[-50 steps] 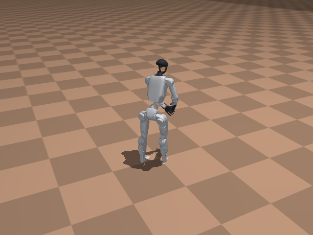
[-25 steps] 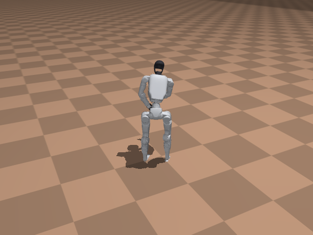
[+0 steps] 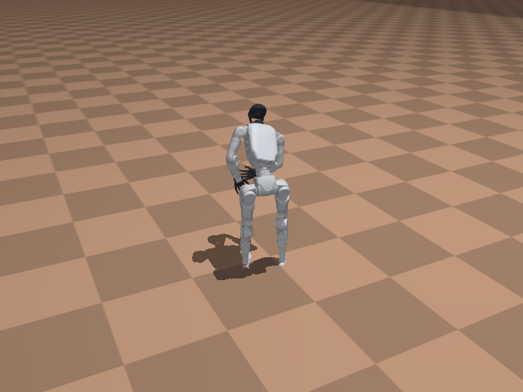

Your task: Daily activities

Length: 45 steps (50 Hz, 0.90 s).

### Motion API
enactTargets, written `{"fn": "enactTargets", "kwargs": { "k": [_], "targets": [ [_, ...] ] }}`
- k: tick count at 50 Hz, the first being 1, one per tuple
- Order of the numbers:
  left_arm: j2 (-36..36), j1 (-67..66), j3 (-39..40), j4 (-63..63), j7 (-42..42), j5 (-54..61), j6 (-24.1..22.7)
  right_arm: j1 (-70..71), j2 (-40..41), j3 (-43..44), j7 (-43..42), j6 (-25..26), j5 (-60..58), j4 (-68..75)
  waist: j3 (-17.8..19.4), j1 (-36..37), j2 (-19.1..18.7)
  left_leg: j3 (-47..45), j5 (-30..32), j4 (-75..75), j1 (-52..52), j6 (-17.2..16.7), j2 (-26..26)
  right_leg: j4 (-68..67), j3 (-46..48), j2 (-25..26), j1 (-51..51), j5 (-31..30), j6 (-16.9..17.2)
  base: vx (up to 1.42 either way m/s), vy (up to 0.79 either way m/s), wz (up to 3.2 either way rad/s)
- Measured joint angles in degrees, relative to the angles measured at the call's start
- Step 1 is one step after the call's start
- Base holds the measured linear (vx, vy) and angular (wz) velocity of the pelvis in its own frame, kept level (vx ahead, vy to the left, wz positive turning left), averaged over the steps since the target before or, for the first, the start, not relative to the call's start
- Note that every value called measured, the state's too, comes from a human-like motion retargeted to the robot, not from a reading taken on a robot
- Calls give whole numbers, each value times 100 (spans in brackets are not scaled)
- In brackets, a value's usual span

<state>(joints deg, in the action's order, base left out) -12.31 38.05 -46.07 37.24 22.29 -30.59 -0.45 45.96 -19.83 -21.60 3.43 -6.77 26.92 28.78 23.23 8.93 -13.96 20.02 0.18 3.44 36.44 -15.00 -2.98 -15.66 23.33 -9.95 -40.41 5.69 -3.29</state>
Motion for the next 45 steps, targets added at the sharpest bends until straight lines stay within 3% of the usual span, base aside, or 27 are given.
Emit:
{"fn": "enactTargets", "kwargs": {
  "k": [10, 16, 34, 45],
  "targets": [
    [202, 369, -865, 115, -1, 371, -196, 2825, -247, -43, -822, 223, -554, 1496, -194, 380, -191, -34, 149, 11, 128, 0, -52, 85, 96, 17, -6, -128, -53, -2, 0, 10],
    [203, 590, -853, -7, 146, 454, -227, 3514, -373, -199, -949, 165, -755, 2223, -109, 578, -250, -36, 227, 12, 221, 0, -75, 144, 183, 31, -26, -172, -70, 0, 0, 0],
    [197, 403, -420, 433, -214, 352, 162, 1926, -72, 16, -685, 136, -120, 1393, -186, 427, -60, -98, 165, 3, 65, 0, 72, 135, 189, 187, 179, -152, -147, 0, 0, 0],
    [87, 228, -314, 749, -113, 174, 245, 444, 369, 3, -1006, -69, 81, 420, -302, 160, 122, -150, 68, -4, -75, 0, 182, 187, 194, 300, 357, -62, -193, 0, 0, 0]
  ]
}}
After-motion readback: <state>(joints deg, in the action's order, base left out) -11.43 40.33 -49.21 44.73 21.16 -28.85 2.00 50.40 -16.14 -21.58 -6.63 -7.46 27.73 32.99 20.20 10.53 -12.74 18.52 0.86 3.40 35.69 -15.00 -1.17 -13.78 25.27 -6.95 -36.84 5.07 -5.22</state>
